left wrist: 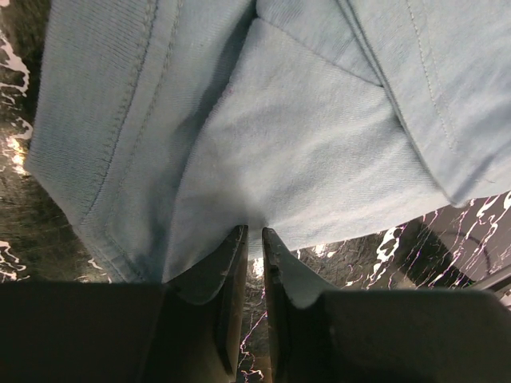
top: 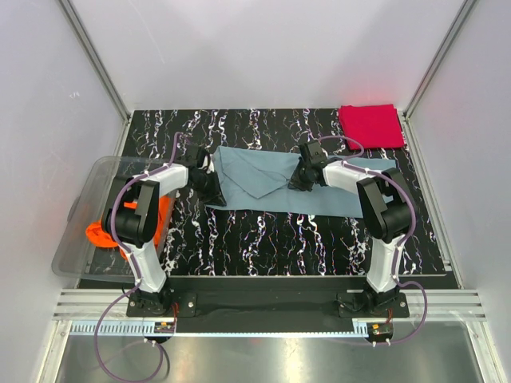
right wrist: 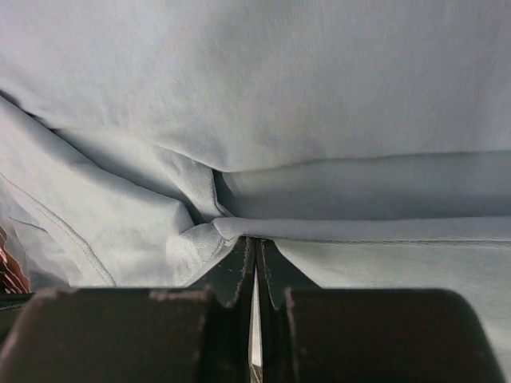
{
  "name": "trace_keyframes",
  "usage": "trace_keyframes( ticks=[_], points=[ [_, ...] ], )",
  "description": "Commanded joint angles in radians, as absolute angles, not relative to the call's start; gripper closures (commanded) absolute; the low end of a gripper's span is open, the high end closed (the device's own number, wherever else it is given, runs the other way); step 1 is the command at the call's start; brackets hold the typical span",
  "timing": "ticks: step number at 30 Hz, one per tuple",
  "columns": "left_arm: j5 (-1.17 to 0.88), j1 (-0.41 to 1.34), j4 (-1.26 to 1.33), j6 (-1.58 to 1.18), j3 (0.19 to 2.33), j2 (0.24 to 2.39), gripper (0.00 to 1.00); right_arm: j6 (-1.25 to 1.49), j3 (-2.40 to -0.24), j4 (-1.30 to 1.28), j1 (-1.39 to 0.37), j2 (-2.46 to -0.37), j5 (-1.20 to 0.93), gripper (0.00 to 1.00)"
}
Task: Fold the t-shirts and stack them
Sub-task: Fold the tshirt
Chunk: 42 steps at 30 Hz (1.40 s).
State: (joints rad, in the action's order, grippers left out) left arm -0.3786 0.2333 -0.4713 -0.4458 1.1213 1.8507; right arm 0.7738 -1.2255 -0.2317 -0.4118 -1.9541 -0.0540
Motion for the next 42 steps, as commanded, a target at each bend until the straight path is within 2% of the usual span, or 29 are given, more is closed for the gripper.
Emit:
trace_keyframes(
  ticks=[1,9,16,22,26,31,33,34,37,42],
  points=[
    [-0.362,0.218,-0.462,-0.428,1.104,1.862,0.80,0.746,-1.275,-0.248,-0.402,-1.939,-0.006,0.96],
    [-0.357,0.204,-0.479,-0.405,1.095,1.839,0.80,0.710,-1.331,-0.261,-0.390,-2.002,-0.029,0.96],
    [-0.380,0.204,-0.509,-0.385,1.108,1.766,0.80,0.664,-1.285,-0.293,-0.379,-1.974,-0.049,0.95],
    [-0.489,0.206,-0.514,-0.406,1.186,1.683,0.66,0.632,-1.256,-0.382,-0.368,-1.850,-0.049,0.92],
    [-0.622,0.244,-0.445,-0.452,1.279,1.761,0.66,0.624,-1.227,-0.410,-0.336,-1.809,-0.083,0.91],
    [-0.687,0.342,-0.244,-0.590,1.324,1.890,0.66,0.624,-1.183,-0.413,-0.273,-1.793,-0.129,0.88],
    [-0.655,0.383,-0.232,-0.604,1.353,1.957,0.63,0.609,-1.183,-0.426,-0.216,-1.783,-0.155,0.84],
    [-0.644,0.396,-0.232,-0.618,1.361,1.983,0.63,0.576,-1.193,-0.458,-0.200,-1.779,-0.175,0.71],
    [-0.569,0.411,-0.232,-0.634,1.339,2.040,0.63,0.471,-1.249,-0.572,-0.155,-1.787,-0.178,0.58],
    [-0.497,0.400,-0.277,-0.572,1.331,2.094,0.63,0.345,-1.285,-0.699,-0.135,-1.778,-0.118,0.50]
  ],
)
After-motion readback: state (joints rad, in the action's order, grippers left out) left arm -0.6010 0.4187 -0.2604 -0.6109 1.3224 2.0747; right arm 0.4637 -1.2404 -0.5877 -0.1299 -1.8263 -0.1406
